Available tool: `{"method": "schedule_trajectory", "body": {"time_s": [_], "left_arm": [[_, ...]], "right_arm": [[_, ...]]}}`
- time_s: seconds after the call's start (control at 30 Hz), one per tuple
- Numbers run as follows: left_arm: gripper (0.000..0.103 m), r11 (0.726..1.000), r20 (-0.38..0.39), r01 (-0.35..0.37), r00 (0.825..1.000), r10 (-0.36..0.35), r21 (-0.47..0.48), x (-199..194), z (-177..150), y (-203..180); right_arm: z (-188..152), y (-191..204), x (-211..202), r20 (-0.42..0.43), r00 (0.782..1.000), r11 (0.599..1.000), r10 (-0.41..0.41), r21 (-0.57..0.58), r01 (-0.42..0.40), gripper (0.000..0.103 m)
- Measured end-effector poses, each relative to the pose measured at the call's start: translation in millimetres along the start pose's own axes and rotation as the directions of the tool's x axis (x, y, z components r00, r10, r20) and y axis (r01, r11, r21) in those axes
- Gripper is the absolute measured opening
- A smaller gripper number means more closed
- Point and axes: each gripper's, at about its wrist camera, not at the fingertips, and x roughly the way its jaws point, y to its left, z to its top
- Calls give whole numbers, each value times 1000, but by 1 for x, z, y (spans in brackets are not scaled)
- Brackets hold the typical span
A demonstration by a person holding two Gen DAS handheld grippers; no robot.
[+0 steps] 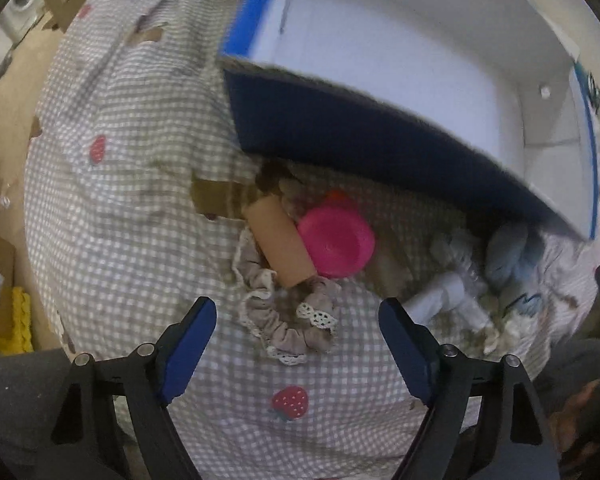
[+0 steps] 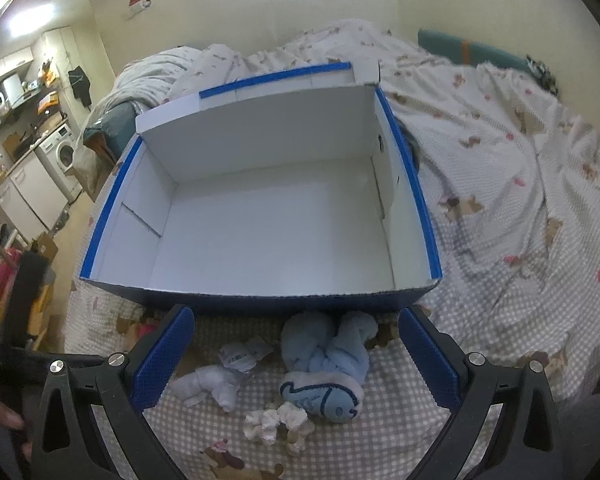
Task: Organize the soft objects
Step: 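Grasp the beige lace scrunchie with the left tool while the right tool grasps the white crumpled cloth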
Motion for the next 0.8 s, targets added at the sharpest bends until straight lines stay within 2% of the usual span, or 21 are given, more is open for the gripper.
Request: {"method": "schedule_trajectory", "body": {"time_s": [0.1, 0.17, 0.27, 0.37, 0.47, 0.5, 0.53, 0.6, 0.73, 0.8], "left_arm": [[82, 1000, -26, -1, 1000, 1, 11, 10, -3, -4], [82, 1000, -32, 7, 999, -6, 7, 15, -6, -4], [81, 1000, -20, 1, 1000, -1, 1, 14, -6, -4], [65, 1000, -21, 1, 1000, -1, -6, 6, -2, 7], [61, 1000, -18, -4, 1000, 4, -5, 5, -4, 14], [55, 1000, -16, -3, 1000, 3, -3, 3, -5, 16], [53, 1000, -16, -6, 1000, 6, 0, 1, -5, 17], [46, 1000, -18, -5, 1000, 5, 1, 2, -6, 21], [42, 1000, -21, -3, 1000, 3, -5, 9, -5, 22], [36, 1000, -18, -9, 1000, 9, -4, 11, -5, 24]], "right_arm": [[-5, -12, 11, -80, 997, 1000, 3, 31, -1, 103], [-12, -20, 25, -184, 983, 998, 8, 60, 4, 103], [-24, -22, 40, -291, 956, 998, 37, 66, -19, 103], [-33, -16, 47, -358, 927, 993, 113, 70, -94, 103], [-44, -14, 55, -426, 891, 986, 159, 112, -123, 102], [-46, -13, 59, -448, 875, 981, 186, 137, -138, 97], [-49, -13, 63, -466, 857, 973, 220, 169, -158, 88], [-54, -12, 69, -487, 838, 966, 246, 199, -168, 82], [-51, -6, 73, -478, 855, 978, 200, 154, -142, 67], [-51, -4, 73, -479, 862, 984, 168, 129, -120, 52]]}}
